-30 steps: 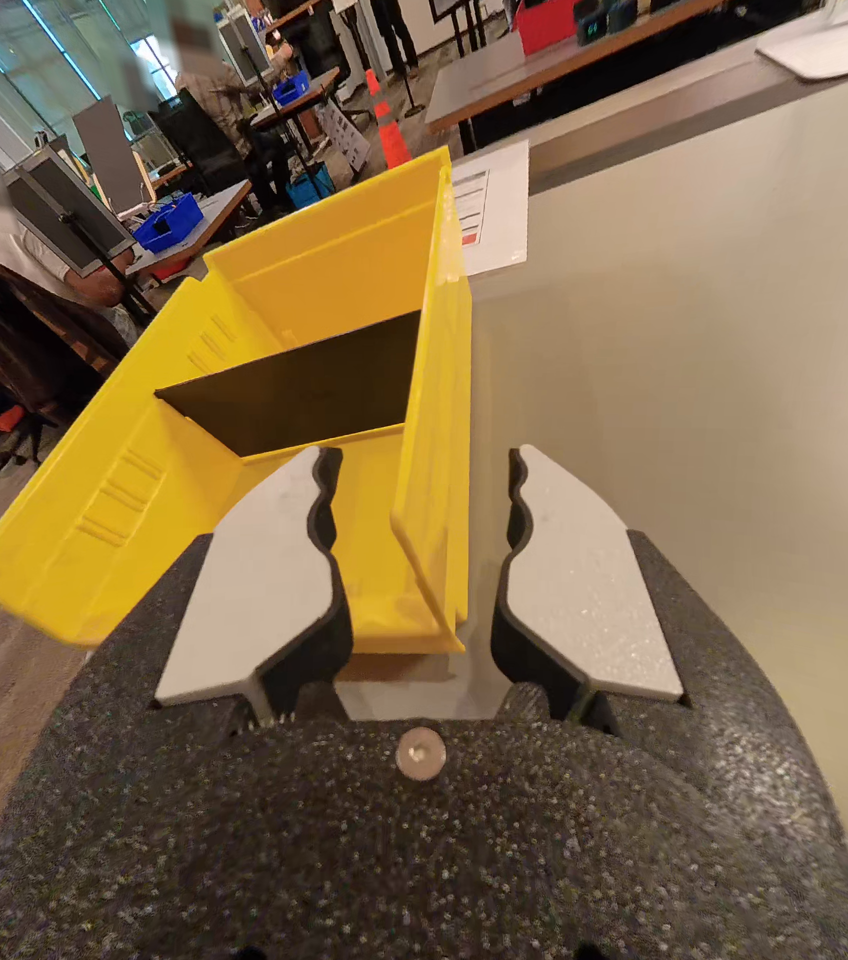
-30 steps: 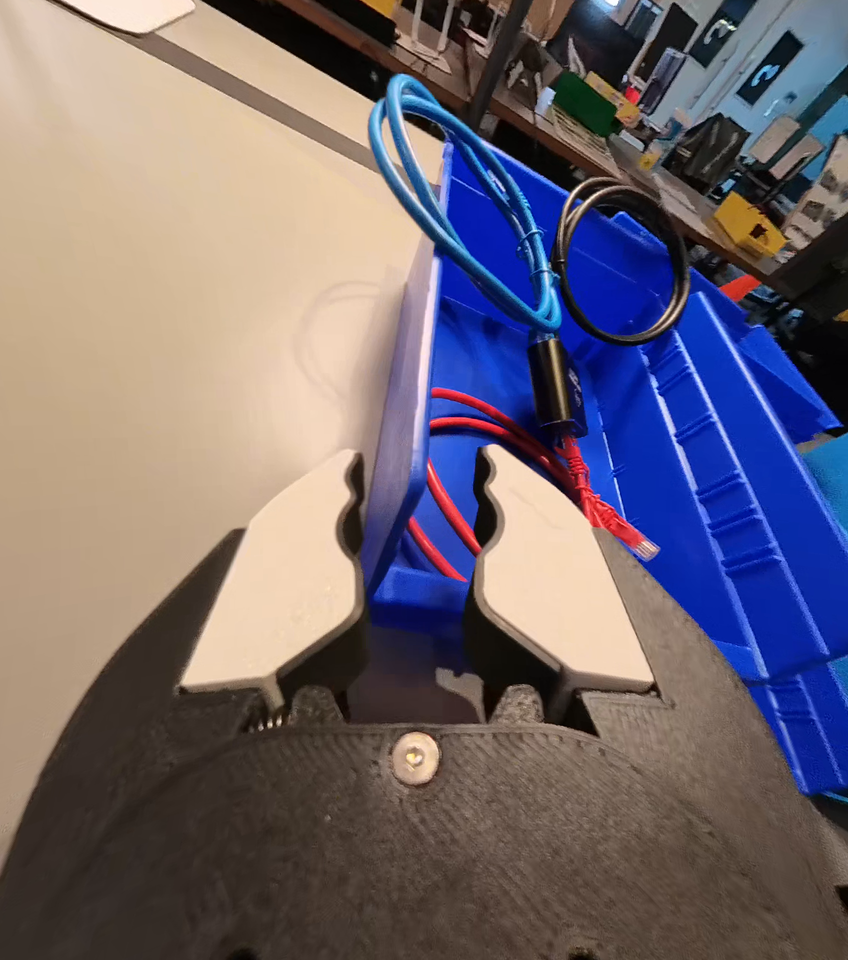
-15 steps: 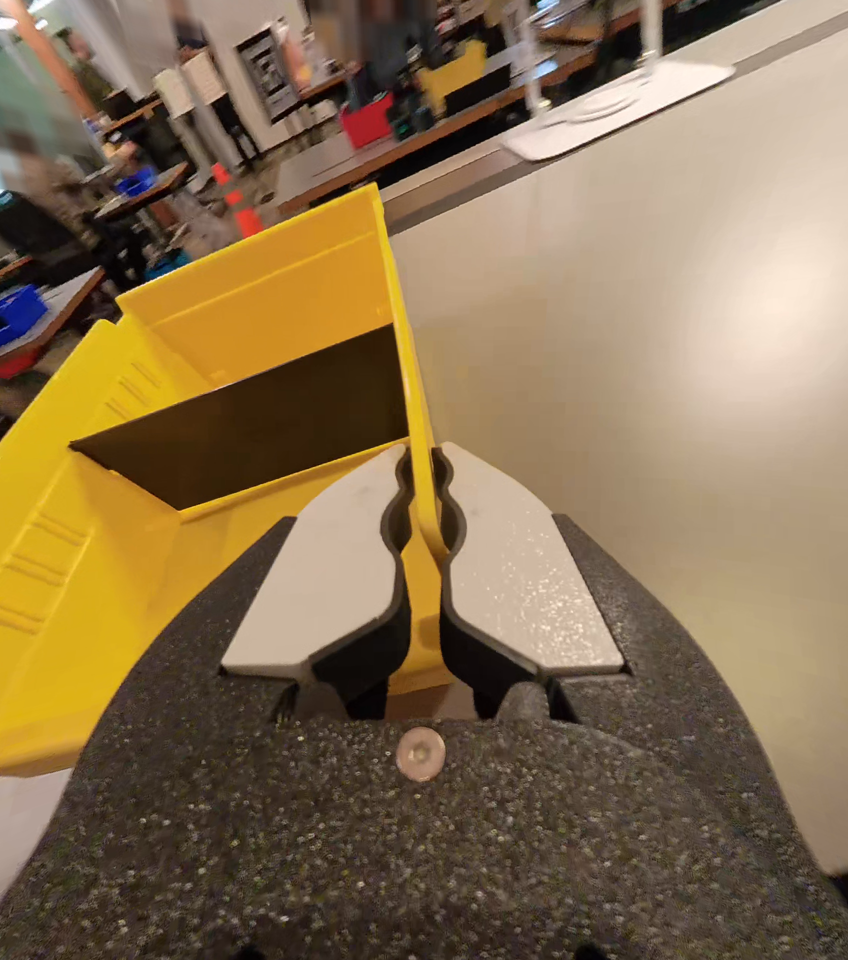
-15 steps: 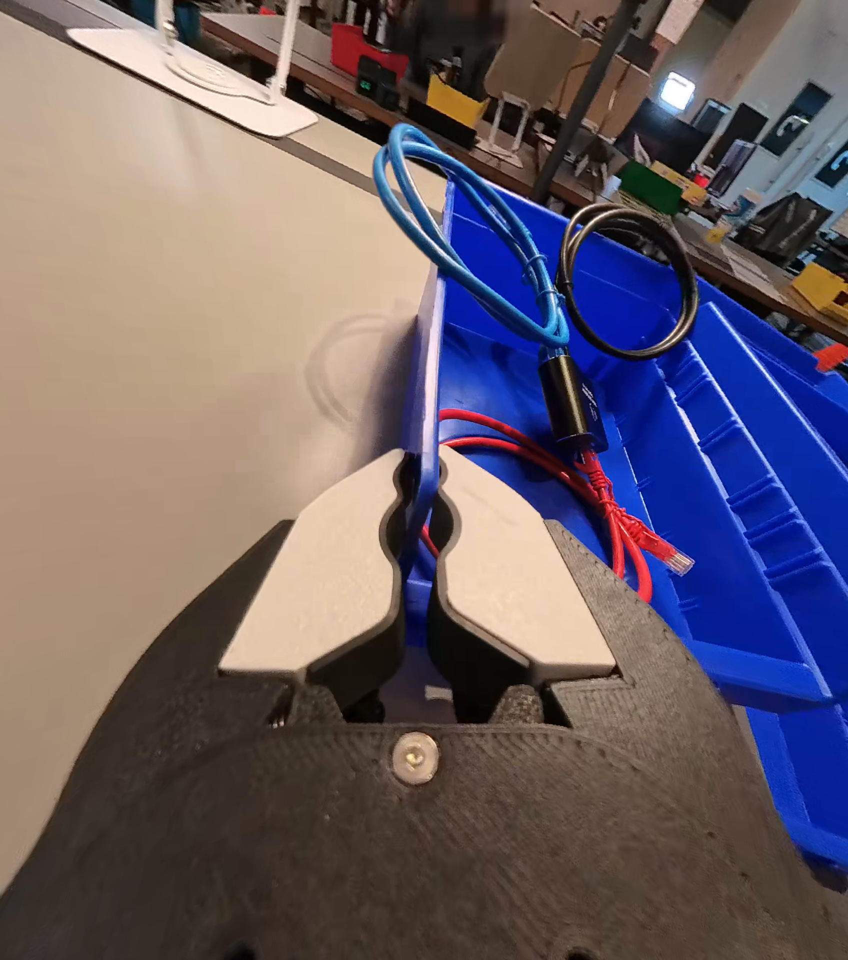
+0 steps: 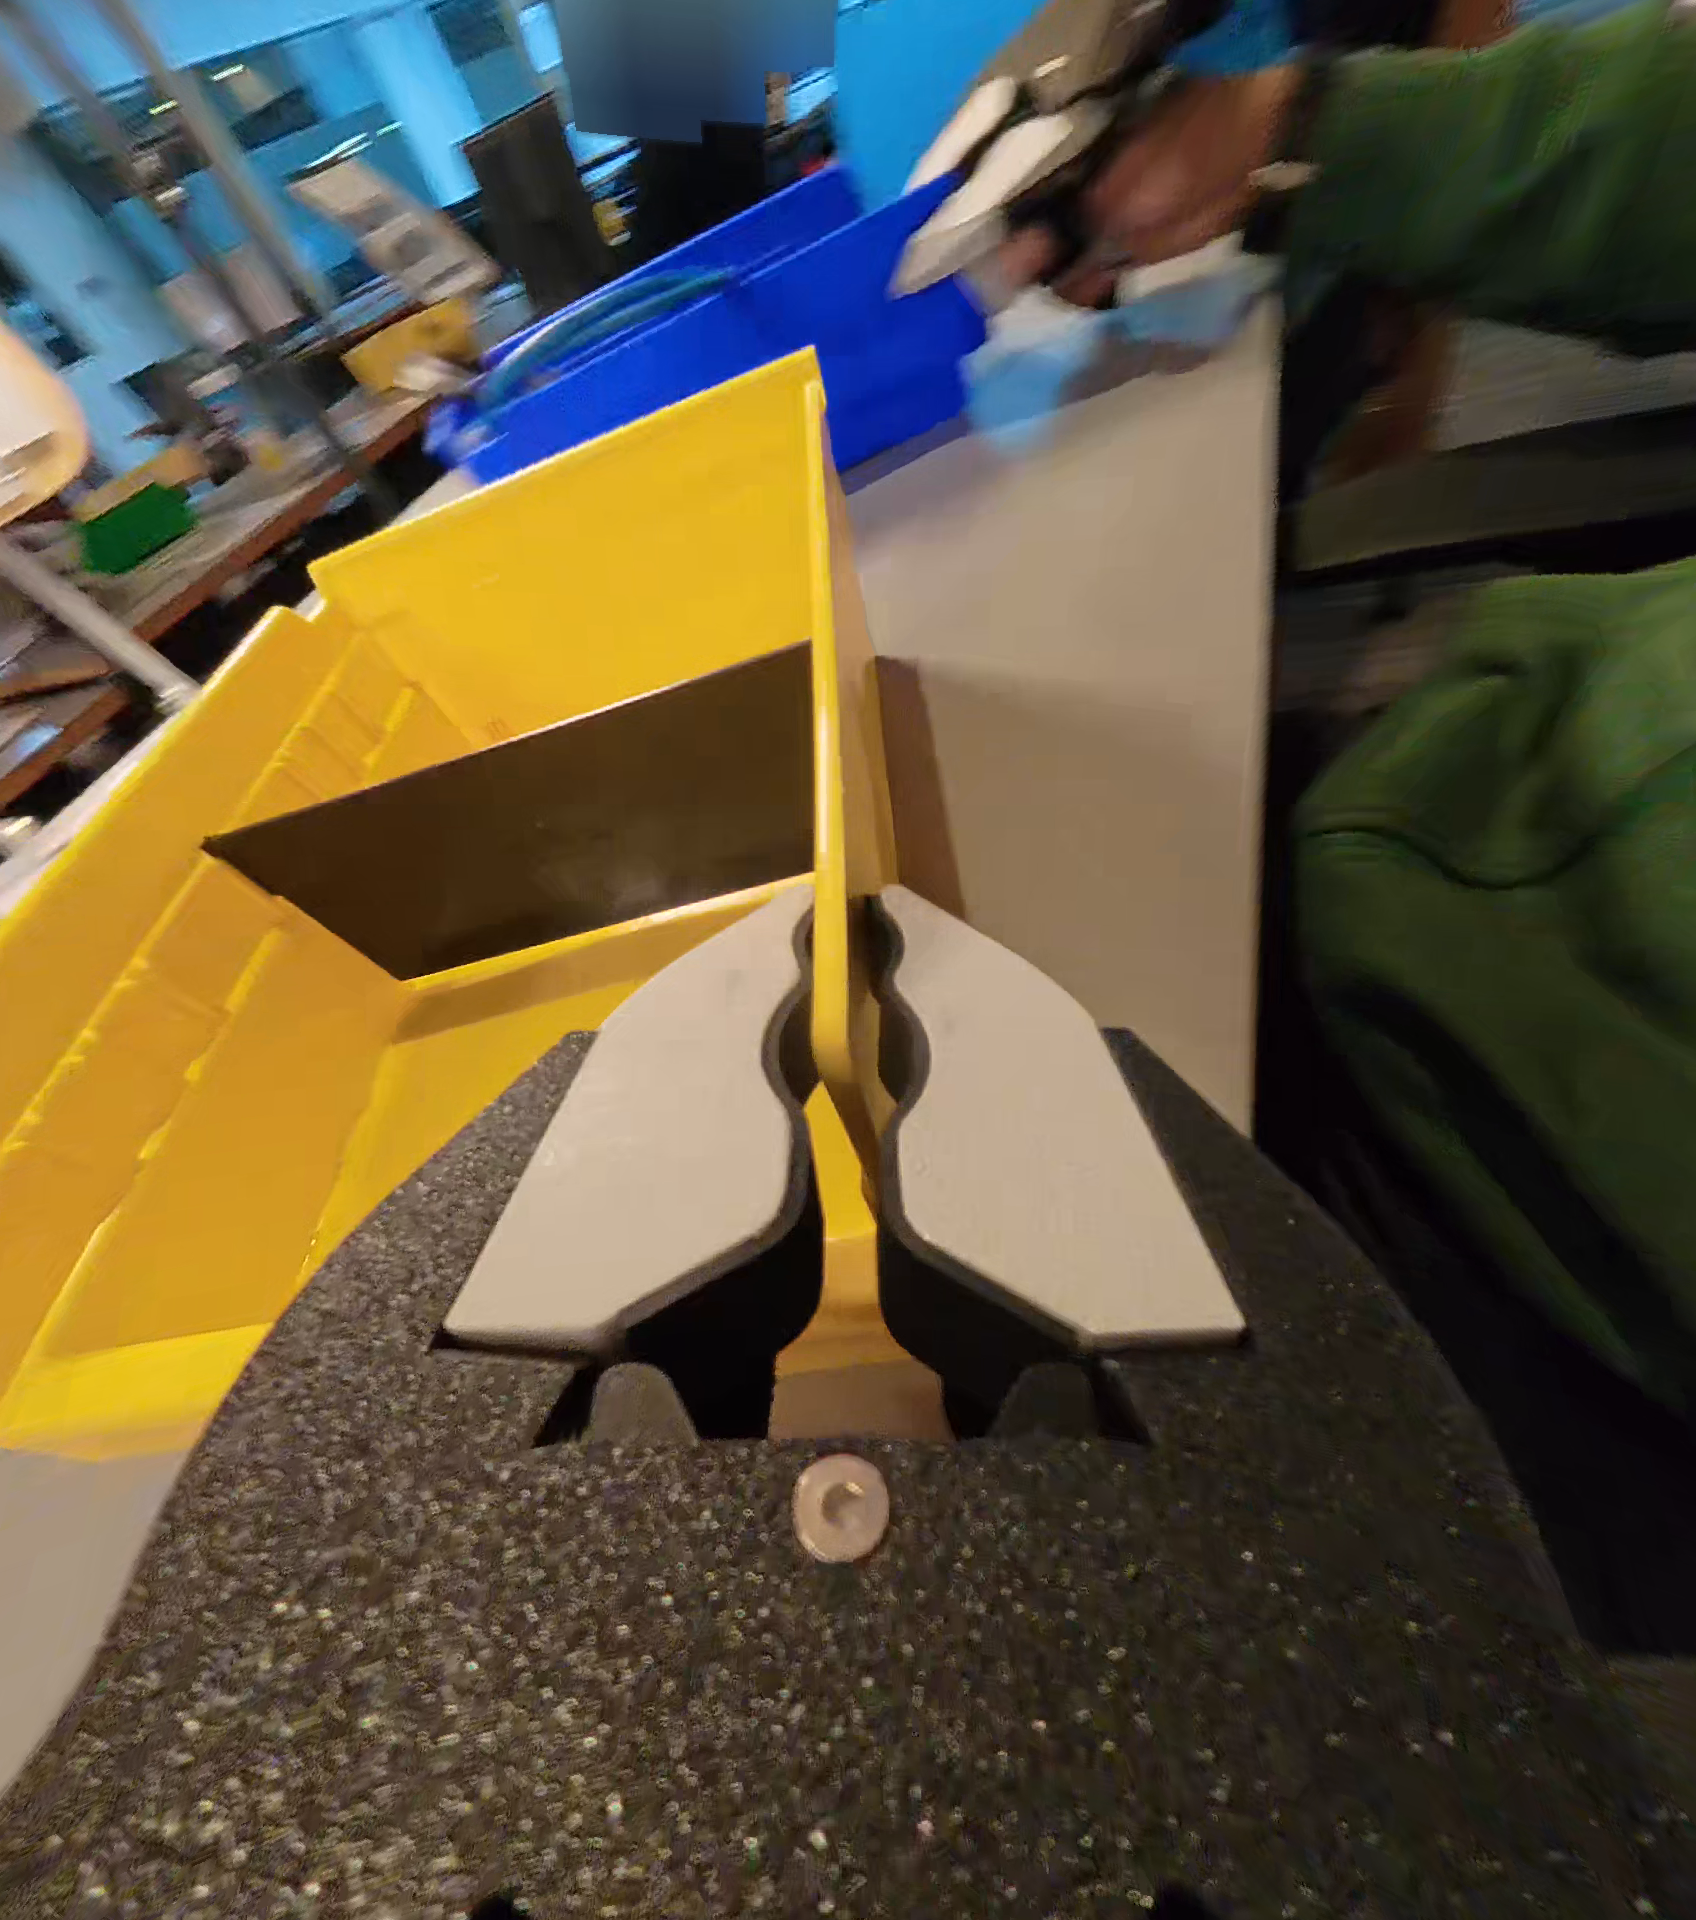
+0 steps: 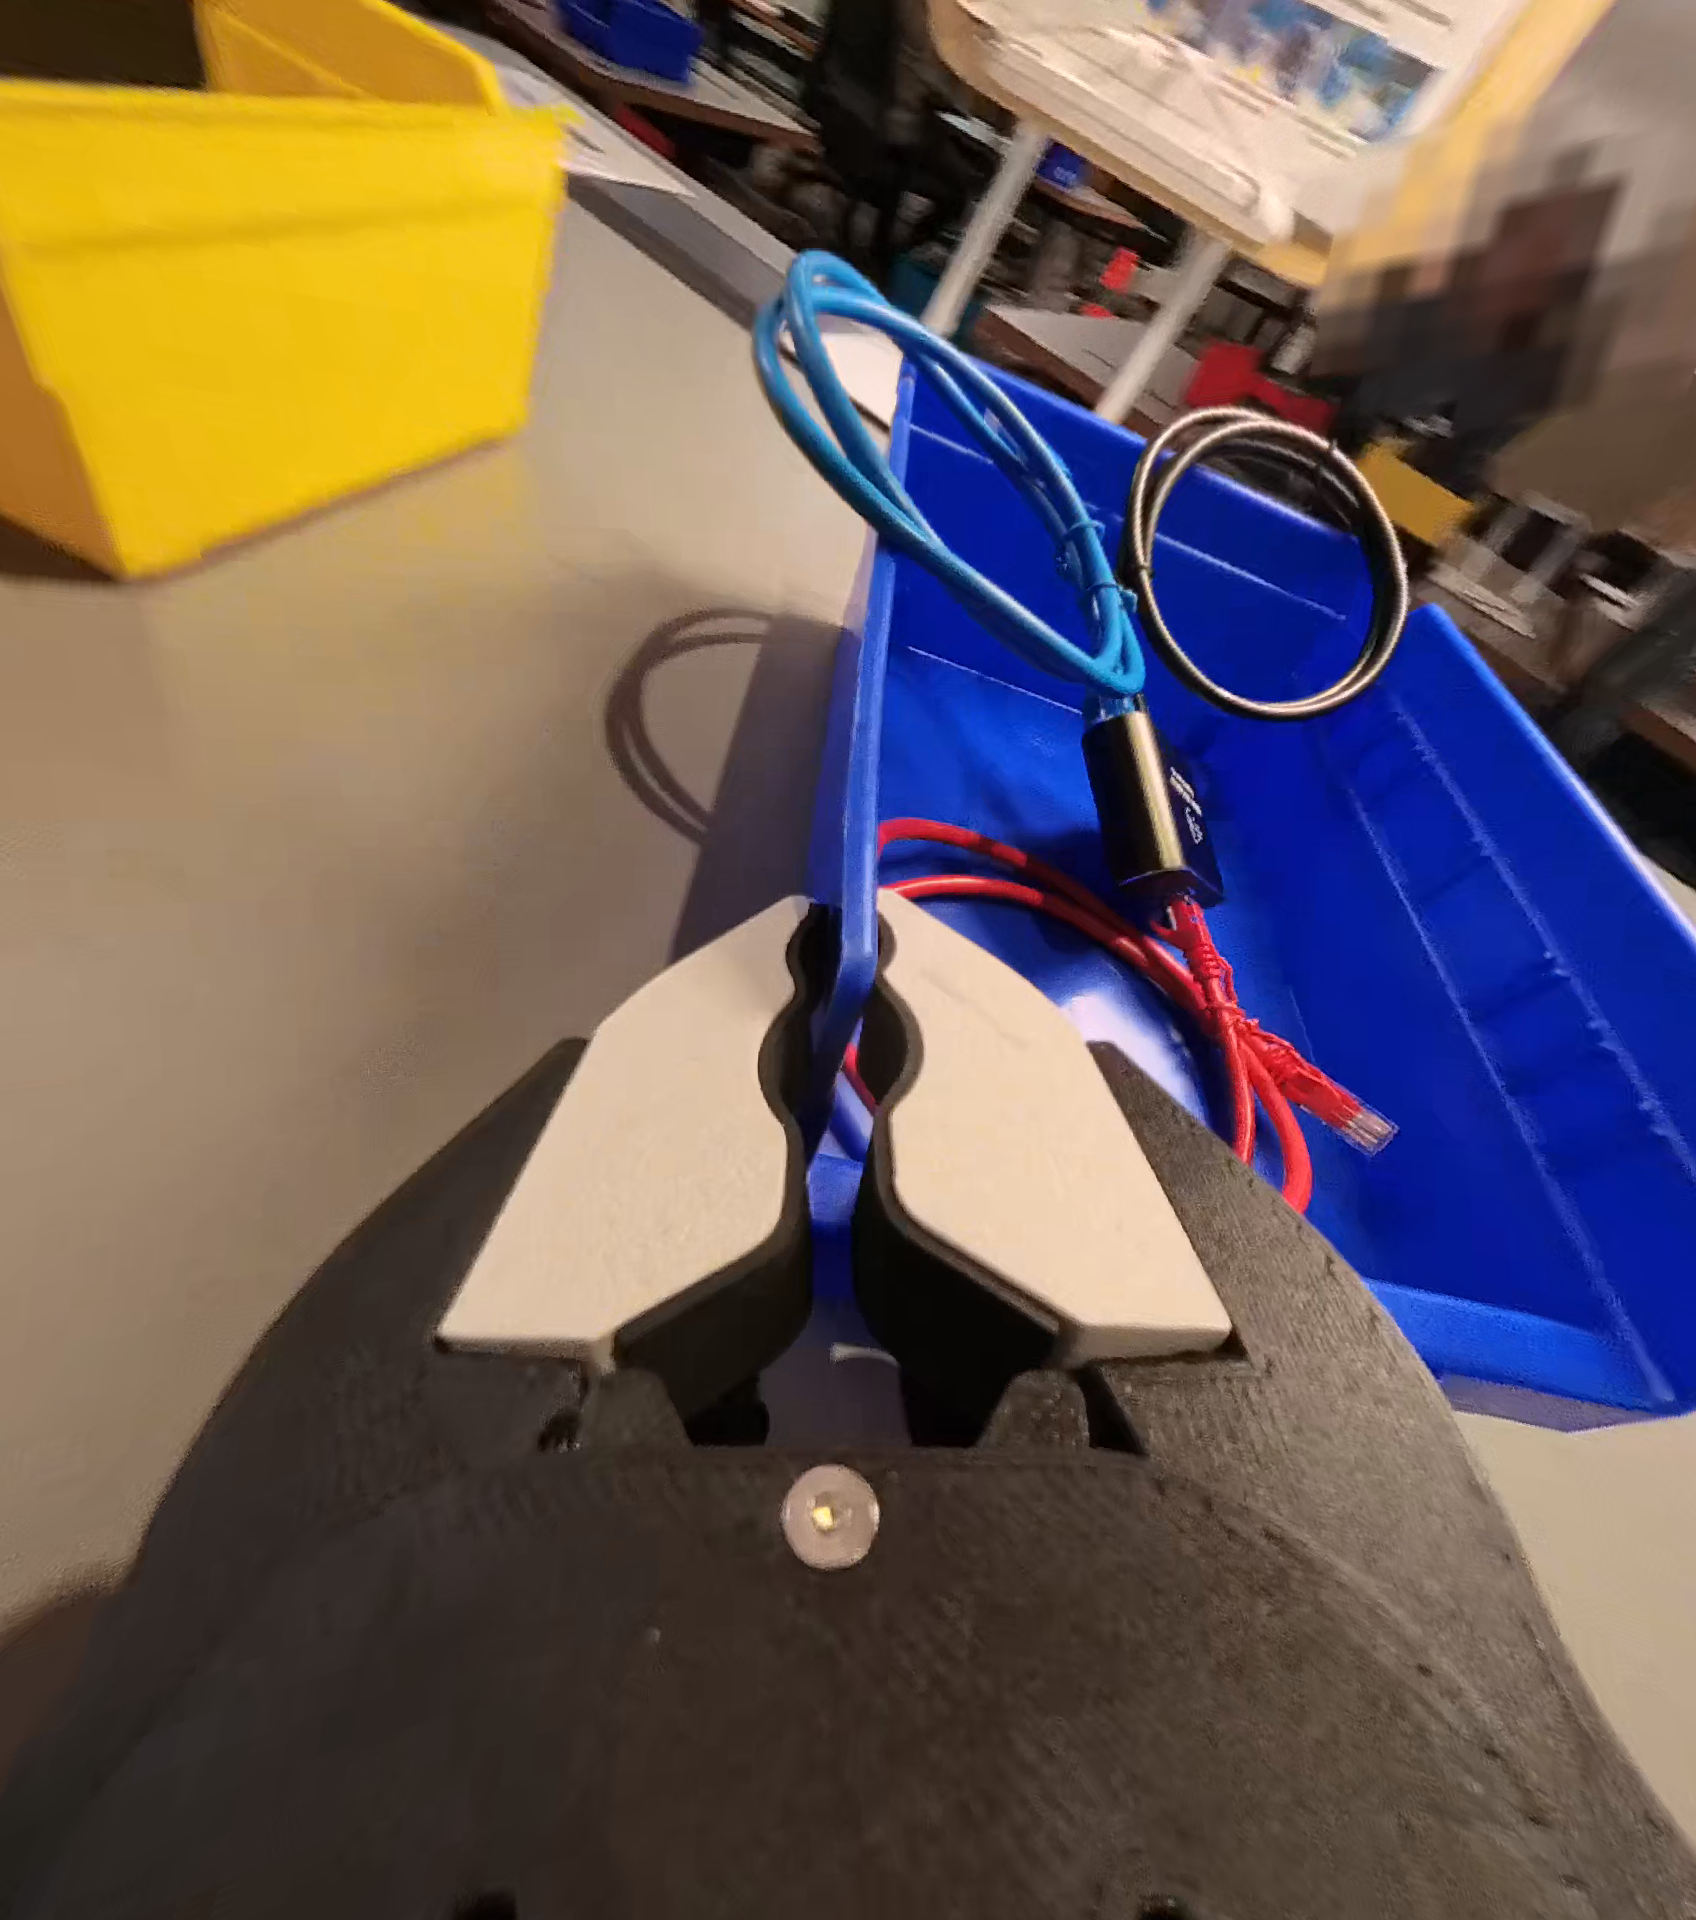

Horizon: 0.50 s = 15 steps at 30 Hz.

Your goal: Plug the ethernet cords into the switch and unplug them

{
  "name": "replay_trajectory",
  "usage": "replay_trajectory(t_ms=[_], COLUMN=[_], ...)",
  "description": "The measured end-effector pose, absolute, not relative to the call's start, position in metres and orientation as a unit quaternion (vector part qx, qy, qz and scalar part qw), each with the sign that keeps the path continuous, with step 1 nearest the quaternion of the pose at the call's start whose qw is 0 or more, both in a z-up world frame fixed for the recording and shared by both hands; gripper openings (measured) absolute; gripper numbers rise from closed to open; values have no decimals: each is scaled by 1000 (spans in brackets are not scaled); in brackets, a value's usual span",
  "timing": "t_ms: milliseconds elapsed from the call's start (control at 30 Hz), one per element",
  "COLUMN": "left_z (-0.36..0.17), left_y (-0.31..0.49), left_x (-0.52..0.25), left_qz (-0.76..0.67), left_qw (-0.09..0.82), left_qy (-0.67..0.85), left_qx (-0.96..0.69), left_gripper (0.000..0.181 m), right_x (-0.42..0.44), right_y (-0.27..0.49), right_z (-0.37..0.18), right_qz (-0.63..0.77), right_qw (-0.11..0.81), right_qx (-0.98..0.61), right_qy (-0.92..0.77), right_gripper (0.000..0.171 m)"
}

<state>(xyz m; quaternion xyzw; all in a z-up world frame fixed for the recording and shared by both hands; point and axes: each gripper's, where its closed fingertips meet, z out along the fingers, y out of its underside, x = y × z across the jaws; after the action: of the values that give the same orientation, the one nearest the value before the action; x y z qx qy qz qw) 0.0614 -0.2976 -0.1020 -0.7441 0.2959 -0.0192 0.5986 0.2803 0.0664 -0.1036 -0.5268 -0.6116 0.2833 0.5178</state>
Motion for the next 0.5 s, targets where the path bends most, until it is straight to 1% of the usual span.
replay_trajectory(t_ms=[267,500], left_z=[-101,-101], left_y=[-331,-331], left_x=[129,163], left_qz=[-144,-173], left_qw=[579,573], left_qy=[416,453], left_qx=[-686,-661], left_gripper=[6,6], right_x=[202,147], right_y=[4,-43], right_z=[-104,-104], right_qz=[400,453], right_qw=[427,367], right_qx=[-401,-326], right_qy=[-705,-745], right_gripper=[4,4])
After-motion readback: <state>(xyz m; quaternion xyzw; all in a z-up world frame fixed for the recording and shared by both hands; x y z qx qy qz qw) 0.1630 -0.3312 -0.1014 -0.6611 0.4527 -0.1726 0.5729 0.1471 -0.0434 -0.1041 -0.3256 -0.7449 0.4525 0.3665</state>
